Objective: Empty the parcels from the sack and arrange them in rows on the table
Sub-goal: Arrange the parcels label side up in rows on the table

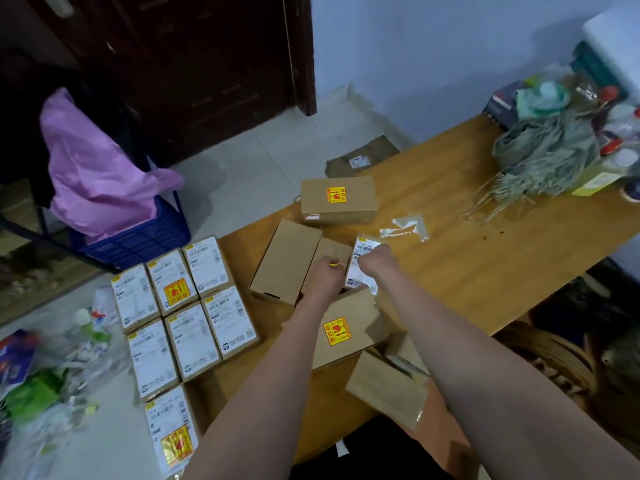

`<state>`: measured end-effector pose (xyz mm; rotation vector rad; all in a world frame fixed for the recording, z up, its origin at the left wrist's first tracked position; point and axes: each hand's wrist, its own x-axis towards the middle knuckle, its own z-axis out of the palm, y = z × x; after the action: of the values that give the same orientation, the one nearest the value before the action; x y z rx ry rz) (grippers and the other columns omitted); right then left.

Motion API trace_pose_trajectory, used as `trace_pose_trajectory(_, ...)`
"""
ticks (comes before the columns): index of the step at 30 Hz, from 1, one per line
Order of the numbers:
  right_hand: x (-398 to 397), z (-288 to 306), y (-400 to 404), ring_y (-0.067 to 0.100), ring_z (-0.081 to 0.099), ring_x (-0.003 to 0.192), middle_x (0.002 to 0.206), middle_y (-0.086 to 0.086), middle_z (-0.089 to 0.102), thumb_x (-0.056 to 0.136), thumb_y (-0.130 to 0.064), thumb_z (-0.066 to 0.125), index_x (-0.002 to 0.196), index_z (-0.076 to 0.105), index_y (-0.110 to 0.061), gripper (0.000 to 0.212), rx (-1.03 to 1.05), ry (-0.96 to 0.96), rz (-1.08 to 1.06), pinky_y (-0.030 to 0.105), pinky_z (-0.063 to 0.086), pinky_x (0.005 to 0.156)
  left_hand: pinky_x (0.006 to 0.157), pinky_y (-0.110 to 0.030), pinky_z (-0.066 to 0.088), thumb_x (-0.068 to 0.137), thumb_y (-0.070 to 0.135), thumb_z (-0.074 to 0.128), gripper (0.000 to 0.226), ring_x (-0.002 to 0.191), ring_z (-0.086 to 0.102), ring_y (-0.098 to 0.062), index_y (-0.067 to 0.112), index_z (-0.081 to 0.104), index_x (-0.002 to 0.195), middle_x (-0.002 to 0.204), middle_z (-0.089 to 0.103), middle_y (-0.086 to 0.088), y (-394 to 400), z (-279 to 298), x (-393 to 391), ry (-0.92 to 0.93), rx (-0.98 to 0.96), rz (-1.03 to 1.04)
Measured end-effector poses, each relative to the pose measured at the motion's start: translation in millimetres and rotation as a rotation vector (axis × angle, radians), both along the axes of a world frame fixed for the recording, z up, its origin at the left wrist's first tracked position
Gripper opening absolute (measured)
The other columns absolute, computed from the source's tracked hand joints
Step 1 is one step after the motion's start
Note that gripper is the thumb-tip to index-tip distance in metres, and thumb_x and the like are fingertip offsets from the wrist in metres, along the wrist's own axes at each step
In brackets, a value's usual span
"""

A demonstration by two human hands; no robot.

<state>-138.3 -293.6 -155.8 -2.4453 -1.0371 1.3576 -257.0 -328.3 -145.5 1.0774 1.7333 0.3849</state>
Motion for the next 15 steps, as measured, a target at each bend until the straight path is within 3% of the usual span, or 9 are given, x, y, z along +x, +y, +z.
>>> trace_pose_trajectory(3,14,-4,9,0.022,0.054,0.078,0.107,0.013,0.054,0.087,-0.012,0.053,0.116,0.044,-0.012,0.03,-0.023,0.028,0.0,0.026,0.039,0.054,0.091,-0.031,0.043,0.094,0.015,0.042,0.039,0.115,0.055,-0.031,0.013,0.059,0.129,0.131,0.06,-0.011,11,-3,15,0.006,-0.023,-0.029)
trace_pose_trajectory(5,20,-10,14,0.021,0.054,0.068,0.102,0.01,0.06,0.088,-0.009,0.052,0.114,0.053,-0.006,0.026,-0.039,0.054,-0.003,0.025,0.04,0.053,0.085,-0.033,0.044,0.094,0.01,0.039,0.037,0.109,0.056,-0.031,0.009,0.059,0.125,0.126,0.062,-0.013,16,-5,24,-0.008,-0.052,-0.033)
trace_pose_trajectory(8,26,-17,19,0.026,0.059,0.083,0.115,0.015,0.066,0.092,-0.009,0.049,0.121,0.059,-0.002,0.031,-0.1,0.092,0.021,0.03,0.045,0.066,0.072,-0.032,0.041,0.092,0.006,0.037,0.035,0.108,0.059,-0.035,0.007,0.063,0.117,0.115,0.065,-0.016,21,-10,36,-0.04,-0.081,-0.076)
trace_pose_trajectory(13,35,-26,22,0.03,0.066,0.095,0.114,0.016,0.067,0.093,-0.007,0.045,0.12,0.059,-0.004,0.03,-0.171,0.21,-0.069,0.035,0.049,0.071,0.064,-0.03,0.042,0.09,0.006,0.04,0.03,0.101,0.063,-0.037,0.006,0.065,0.107,0.109,0.068,-0.017,30,-17,47,-0.028,-0.087,-0.081)
trace_pose_trajectory(15,36,-27,24,0.03,0.066,0.097,0.115,0.016,0.067,0.093,-0.007,0.045,0.119,0.06,-0.005,0.03,-0.177,0.229,-0.09,0.036,0.05,0.074,0.064,-0.037,0.048,0.091,0.003,0.039,0.03,0.105,0.062,-0.037,0.001,0.063,0.109,0.112,0.066,-0.02,33,-14,49,-0.059,-0.098,-0.043)
